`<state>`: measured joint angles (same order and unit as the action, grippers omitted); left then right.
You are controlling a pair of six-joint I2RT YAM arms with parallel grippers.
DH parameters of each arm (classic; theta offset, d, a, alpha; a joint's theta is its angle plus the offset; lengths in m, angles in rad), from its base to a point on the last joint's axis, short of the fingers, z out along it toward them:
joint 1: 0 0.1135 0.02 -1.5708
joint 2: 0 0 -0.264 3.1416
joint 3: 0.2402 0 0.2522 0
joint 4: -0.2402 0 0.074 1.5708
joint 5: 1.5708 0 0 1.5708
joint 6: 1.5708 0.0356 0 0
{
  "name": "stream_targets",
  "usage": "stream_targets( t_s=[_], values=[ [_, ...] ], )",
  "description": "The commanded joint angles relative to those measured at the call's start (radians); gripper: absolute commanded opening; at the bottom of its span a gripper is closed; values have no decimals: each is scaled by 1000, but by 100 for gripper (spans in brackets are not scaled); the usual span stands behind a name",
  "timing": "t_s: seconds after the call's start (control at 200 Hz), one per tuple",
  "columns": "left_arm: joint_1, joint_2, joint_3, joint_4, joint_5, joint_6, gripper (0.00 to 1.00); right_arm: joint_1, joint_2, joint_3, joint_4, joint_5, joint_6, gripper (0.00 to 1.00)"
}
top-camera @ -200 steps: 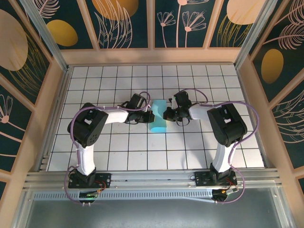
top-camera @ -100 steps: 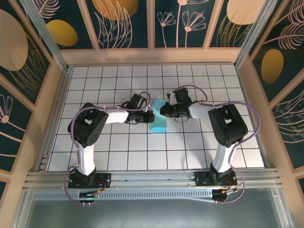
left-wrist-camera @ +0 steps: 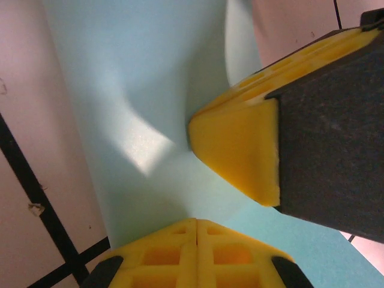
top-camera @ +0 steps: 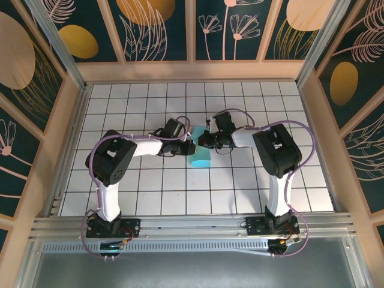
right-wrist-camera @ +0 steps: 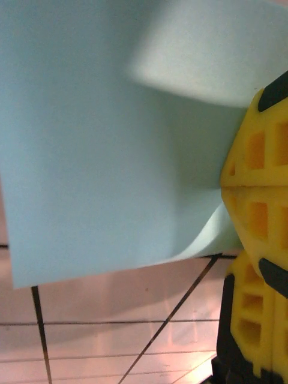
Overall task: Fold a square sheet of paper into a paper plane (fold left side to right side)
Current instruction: Hold the square sheet of paper at the center of the table, then first fold the square sheet of paper in half at the center of the table.
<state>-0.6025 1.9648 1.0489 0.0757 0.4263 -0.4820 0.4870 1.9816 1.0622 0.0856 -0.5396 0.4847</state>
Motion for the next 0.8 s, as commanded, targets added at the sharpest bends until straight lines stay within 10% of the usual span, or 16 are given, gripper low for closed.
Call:
stream_targets(
  t_s=[0.0,0.796],
  values=[
    [-6,20,-28,-17,-11,4,5,7,31,35,-65,64,-18,0],
    [-21,-156,-366,117,20,-105,5,-20,59,7,-97,64,-46,0]
  ],
)
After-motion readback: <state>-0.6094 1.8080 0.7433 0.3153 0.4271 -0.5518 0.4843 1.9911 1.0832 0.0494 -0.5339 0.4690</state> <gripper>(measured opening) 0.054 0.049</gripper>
